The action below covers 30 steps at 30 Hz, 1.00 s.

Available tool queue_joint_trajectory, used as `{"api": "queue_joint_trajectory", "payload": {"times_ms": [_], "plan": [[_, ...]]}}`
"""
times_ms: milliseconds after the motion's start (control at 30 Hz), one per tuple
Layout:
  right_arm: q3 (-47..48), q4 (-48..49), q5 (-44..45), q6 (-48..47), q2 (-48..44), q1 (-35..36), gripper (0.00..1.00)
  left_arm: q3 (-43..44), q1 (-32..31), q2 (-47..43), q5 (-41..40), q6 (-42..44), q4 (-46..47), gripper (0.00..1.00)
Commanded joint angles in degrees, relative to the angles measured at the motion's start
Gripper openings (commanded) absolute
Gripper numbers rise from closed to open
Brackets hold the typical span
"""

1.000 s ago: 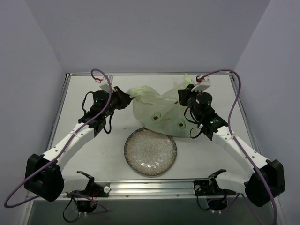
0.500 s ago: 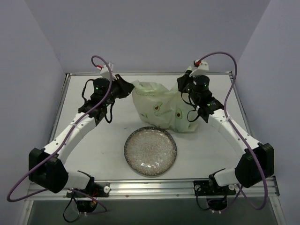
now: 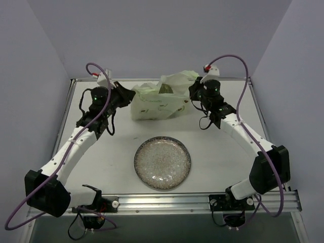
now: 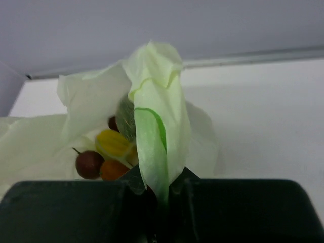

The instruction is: Take the fake fruits out of the plastic bag

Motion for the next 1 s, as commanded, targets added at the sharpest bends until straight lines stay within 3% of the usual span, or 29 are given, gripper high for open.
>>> {"api": "queue_joint_trajectory", "payload": {"times_ms": [0,133,300,467,700,967], "plan": [[-6.45,2.76,0.06,1.10,4.04,-0.16,0.00,-6.48,1.00,-0.01,-1.20,-3.71,1.31,0.02],[-8.74,4.96,-1.07,2.16,4.67,-0.86,0.00,-11.41,2.49,-0.27,0.02,-6.62,4.29,0.02],[-8.47,4.43,-1.25,2.24,3.09,-0.86,0.00,-8.18,2.67,-0.46,-2.35,-3.90,0.97,0.02],[-10.06,7.06,-1.25,4.00,11.85,-1.47,0.00,-7.55,5.12,6.84,-4.98,-2.93,0.08,0.02],[-9.98,12.43,-3.62,5.76,22.42,-2.44,0.00,-12.65,10.31,18.08,-2.62,-6.97,7.99,0.02],[-11.47,11.73,0.85,4.97,20.33,-1.48,0.00,-17.38,10.59,22.15,-0.07,-9.78,15.71,0.02]]}}
